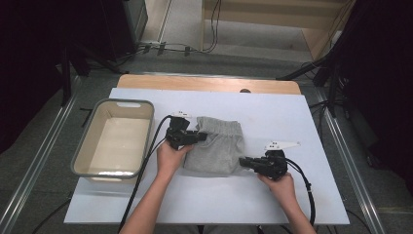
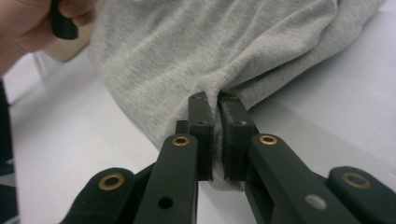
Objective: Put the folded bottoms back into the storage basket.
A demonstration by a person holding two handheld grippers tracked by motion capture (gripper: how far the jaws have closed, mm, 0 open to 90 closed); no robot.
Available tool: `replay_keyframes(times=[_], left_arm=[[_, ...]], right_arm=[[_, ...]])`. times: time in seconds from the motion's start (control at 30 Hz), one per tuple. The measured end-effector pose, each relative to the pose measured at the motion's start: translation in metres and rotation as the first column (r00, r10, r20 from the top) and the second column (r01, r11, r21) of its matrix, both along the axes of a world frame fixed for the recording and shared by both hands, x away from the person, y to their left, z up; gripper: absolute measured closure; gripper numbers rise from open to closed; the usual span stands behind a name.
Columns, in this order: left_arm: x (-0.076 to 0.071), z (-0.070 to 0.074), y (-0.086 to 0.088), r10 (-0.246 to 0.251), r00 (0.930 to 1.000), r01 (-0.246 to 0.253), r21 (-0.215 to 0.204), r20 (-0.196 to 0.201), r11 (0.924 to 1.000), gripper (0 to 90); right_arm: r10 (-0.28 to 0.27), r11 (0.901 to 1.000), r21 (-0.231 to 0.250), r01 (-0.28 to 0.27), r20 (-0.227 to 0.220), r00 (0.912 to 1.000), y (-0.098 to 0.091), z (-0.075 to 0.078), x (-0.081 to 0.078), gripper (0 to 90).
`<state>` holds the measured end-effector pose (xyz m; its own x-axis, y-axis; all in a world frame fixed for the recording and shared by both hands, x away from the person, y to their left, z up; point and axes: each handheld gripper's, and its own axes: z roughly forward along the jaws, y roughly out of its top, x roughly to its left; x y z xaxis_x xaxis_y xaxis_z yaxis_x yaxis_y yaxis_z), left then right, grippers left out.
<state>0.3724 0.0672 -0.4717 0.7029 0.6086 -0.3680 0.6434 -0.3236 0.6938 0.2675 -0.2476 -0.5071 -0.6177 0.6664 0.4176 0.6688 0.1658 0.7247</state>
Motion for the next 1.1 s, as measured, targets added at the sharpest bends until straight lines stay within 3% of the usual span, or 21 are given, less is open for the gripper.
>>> replay_keyframes(times=[0.57,1.1], left_arm=[[-0.007,0.019,0.004,-0.012,0.9993,0.013,-0.034,0.036,0.9994,76.4],[-0.005,0.042,0.002,-0.03,0.998,0.034,-0.072,0.055,0.9968,76.5]], right_arm=[[0.007,0.996,0.089,-0.008,0.018,0.9998,-0.004,0.008,-0.003,82.4],[-0.005,0.9763,0.216,-0.011,0.073,0.9973,-0.016,0.026,-0.006,82.4]])
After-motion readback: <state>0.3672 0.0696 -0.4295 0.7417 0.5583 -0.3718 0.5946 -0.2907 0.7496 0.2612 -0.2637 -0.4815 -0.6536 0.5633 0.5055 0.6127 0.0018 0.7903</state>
